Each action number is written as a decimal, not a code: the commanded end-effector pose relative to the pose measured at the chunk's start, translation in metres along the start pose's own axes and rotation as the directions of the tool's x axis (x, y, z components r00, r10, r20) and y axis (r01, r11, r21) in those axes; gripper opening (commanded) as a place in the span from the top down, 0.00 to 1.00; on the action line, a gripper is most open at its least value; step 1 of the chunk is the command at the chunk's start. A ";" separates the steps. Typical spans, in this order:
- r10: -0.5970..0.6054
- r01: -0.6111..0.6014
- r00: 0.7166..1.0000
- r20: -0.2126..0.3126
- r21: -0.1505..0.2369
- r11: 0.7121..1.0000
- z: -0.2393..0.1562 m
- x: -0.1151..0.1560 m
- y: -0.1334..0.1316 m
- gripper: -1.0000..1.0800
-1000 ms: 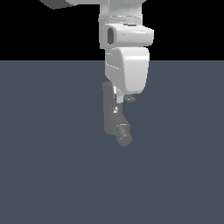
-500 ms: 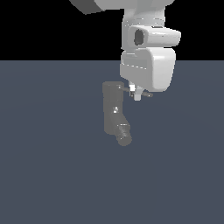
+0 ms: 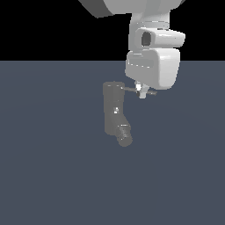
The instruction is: Turn on the faucet by rotating a designated handle.
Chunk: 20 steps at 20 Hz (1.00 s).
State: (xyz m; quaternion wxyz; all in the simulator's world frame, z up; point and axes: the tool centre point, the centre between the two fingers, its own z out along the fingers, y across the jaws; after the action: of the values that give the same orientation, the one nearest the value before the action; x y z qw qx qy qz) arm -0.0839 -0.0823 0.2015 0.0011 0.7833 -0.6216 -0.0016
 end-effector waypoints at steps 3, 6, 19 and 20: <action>0.006 -0.006 1.000 -0.001 0.003 1.000 0.000 0.015 -0.012 1.00; 0.009 -0.009 1.000 -0.001 0.003 1.000 0.000 0.024 -0.019 1.00; 0.021 -0.021 1.000 -0.001 0.004 1.000 0.000 0.060 -0.049 1.00; 0.022 -0.022 1.000 -0.001 0.004 1.000 0.000 0.063 -0.051 1.00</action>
State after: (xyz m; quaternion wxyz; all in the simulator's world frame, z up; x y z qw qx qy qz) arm -0.0232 -0.1160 0.2012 -0.0002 0.7837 -0.6212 -0.0023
